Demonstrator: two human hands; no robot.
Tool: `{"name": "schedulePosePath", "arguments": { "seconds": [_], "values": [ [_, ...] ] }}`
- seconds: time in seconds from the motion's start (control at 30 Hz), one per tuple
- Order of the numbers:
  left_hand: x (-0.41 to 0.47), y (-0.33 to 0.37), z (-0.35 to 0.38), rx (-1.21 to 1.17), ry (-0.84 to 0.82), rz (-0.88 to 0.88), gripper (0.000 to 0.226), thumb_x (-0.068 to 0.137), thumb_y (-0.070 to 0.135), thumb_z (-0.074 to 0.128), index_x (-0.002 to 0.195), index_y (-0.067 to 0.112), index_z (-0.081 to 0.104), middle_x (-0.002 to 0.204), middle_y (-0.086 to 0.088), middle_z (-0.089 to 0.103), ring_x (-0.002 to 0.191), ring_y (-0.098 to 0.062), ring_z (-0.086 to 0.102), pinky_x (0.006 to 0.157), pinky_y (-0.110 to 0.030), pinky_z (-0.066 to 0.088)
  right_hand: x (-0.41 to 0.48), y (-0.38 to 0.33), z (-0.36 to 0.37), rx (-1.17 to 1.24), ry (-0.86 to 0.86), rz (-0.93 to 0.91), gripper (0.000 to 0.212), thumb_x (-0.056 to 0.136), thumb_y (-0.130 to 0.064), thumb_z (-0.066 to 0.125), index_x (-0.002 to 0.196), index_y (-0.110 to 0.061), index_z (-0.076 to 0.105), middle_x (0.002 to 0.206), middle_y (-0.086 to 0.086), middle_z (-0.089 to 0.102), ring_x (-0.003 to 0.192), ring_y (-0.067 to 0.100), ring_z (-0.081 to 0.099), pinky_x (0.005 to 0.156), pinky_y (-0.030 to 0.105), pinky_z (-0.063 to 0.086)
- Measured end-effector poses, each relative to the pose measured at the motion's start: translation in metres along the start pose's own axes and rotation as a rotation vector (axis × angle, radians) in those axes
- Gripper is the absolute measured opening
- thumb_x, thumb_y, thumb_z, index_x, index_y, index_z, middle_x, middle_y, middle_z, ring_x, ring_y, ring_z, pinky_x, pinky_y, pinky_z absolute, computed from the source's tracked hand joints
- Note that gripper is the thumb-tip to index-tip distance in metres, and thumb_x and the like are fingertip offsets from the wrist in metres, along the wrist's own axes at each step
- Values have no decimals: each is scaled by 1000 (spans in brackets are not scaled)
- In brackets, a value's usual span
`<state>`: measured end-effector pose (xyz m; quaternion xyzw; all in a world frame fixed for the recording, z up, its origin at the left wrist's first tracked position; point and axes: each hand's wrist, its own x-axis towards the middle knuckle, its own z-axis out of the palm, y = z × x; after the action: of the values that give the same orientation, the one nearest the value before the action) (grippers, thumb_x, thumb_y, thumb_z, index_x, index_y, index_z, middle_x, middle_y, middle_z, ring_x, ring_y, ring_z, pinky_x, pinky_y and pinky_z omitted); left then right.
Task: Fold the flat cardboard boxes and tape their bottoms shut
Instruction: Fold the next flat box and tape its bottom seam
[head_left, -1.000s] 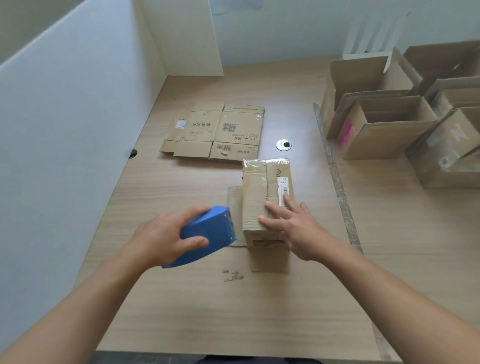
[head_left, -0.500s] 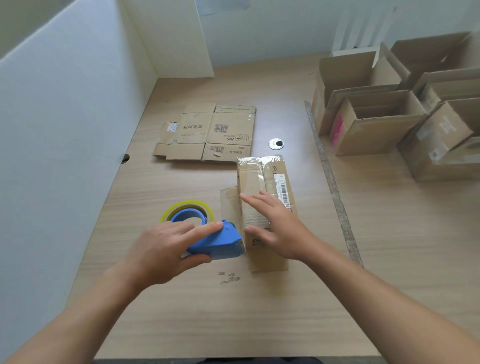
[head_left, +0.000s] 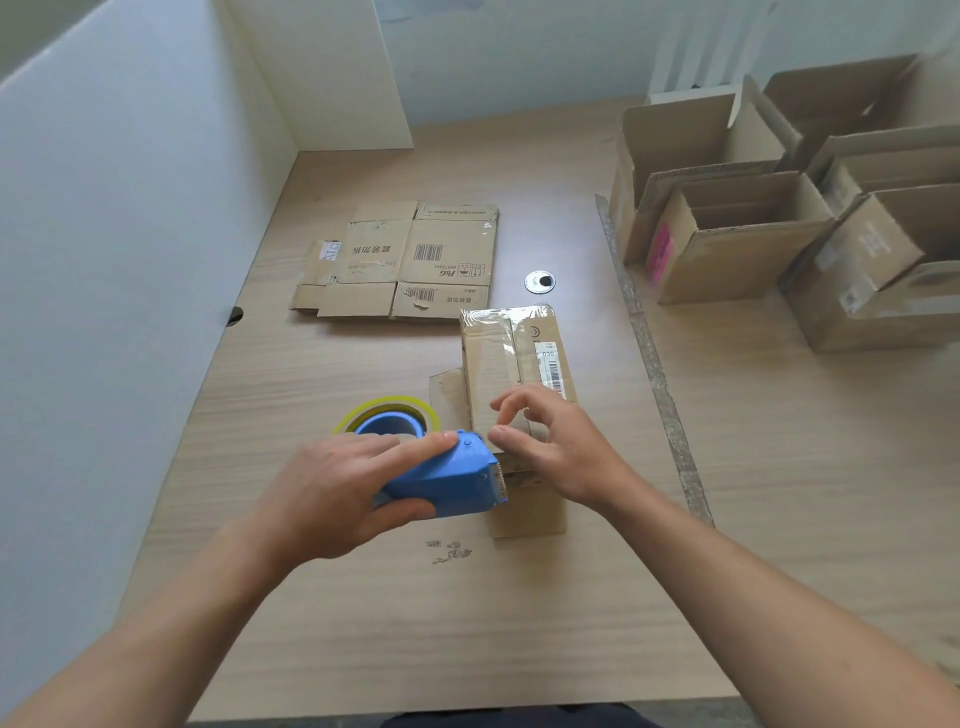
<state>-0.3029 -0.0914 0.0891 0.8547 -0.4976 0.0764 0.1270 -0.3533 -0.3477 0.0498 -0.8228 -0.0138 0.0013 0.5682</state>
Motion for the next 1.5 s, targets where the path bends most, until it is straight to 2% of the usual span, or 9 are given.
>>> {"name": "schedulePosePath", "arguments": {
  "seconds": [0.1,0.3,0.4,0.5,0.63,0.77,0.9,1.13,1.5],
  "values": [
    [2,0,-2,-20,-25,-13,57,88,56,54,140,32,48,92,17,61,81,-8,54,62,-16,33,-1,0,-1,15,5,11,17,90,-22,71,82,-27,57,99,-15,66,102,5,60,98,31,45],
    [0,0,-2,-110,-119,-58,61,86,59,53,143,41,38,93,10,70,82,-16,67,61,-29,53,-4,7,-4,40,66,7,24,87,-23,74,74,-32,56,74,-16,58,80,17,56,75,27,44],
    [4,2,-4,-171,-178,-111,62,84,60,52,143,45,39,112,13,71,95,-9,63,71,-22,49,-9,9,-9,18,50,20,23,87,-26,74,74,-34,57,72,-18,57,77,24,55,68,33,45],
    [9,-3,-10,-253,-280,-218,61,81,67,48,140,54,38,127,29,59,96,-4,59,75,-13,42,-16,16,-27,64,109,58,17,87,-26,73,76,-29,59,71,-11,64,72,14,59,70,29,46],
    [9,-24,-28,-341,-479,-405,58,69,79,44,126,70,35,117,31,61,95,-3,61,82,-19,47,-36,36,-68,199,209,219,16,89,-17,71,77,-22,60,71,-1,68,69,11,57,72,32,41],
    [39,-23,-31,-477,-615,-512,52,66,71,53,117,64,55,107,29,67,96,5,62,88,-31,51,-37,51,-67,241,267,384,23,89,-17,66,71,-25,55,69,-5,65,71,16,47,70,36,33],
    [63,-20,-30,-499,-705,-569,42,72,57,60,114,53,63,99,22,71,90,1,67,88,-36,54,-31,55,-63,236,364,483,23,89,-23,69,71,-21,54,65,-5,64,54,0,47,61,29,33],
    [77,-29,-23,-418,-778,-599,17,88,43,68,103,52,68,93,23,72,87,1,67,88,-33,53,-27,62,-54,169,356,534,26,91,-22,68,72,-17,52,69,-1,64,65,12,49,61,30,35],
    [86,-35,-7,-332,-878,-640,12,86,50,66,98,52,67,95,20,71,90,-4,66,90,-36,53,-25,79,-37,163,258,592,23,93,-27,66,77,-17,54,72,-1,67,75,17,56,67,31,39]
  ]
}}
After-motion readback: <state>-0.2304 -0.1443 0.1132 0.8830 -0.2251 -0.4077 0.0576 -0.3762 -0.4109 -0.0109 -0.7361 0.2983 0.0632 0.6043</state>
